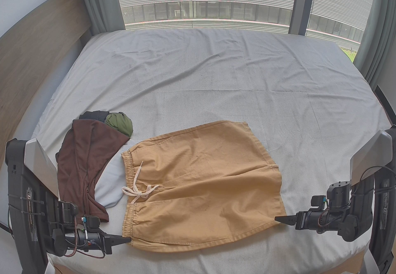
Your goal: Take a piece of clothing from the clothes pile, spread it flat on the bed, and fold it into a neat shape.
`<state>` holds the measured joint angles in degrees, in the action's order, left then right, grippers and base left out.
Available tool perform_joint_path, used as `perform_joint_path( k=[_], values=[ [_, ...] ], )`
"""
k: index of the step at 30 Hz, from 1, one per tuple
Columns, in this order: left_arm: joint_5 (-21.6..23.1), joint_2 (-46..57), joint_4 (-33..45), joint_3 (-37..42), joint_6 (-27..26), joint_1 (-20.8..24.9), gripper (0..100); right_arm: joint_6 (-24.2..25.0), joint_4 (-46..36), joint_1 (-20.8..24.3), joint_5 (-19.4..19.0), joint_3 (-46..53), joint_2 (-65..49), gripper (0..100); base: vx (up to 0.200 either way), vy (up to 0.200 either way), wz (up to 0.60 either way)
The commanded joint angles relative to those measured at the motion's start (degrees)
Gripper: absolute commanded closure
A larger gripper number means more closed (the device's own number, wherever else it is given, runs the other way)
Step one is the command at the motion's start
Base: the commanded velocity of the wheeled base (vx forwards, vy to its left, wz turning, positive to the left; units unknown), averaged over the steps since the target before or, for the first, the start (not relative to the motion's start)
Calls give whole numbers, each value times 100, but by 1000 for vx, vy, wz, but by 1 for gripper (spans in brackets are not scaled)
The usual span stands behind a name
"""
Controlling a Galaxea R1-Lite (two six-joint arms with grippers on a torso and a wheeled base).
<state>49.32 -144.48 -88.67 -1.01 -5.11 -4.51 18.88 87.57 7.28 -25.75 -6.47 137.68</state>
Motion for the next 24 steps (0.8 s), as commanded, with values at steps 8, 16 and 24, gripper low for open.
perform_joint_path(
  k=[8, 16, 24],
  values=[
    [-2, 17, -1, 48, 1, -15, 100, 406, 41, 90, -1, 23, 92, 100, 0, 0, 0],
    [7, 17, -1, 57, 1, -59, 100, 546, 15, 186, -1, -3, 66, 100, 0, 0, 0],
    [253, 166, -1, 48, 45, -182, 100, 775, 59, 177, -1, 32, 4, 100, 0, 0, 0]
  ],
)
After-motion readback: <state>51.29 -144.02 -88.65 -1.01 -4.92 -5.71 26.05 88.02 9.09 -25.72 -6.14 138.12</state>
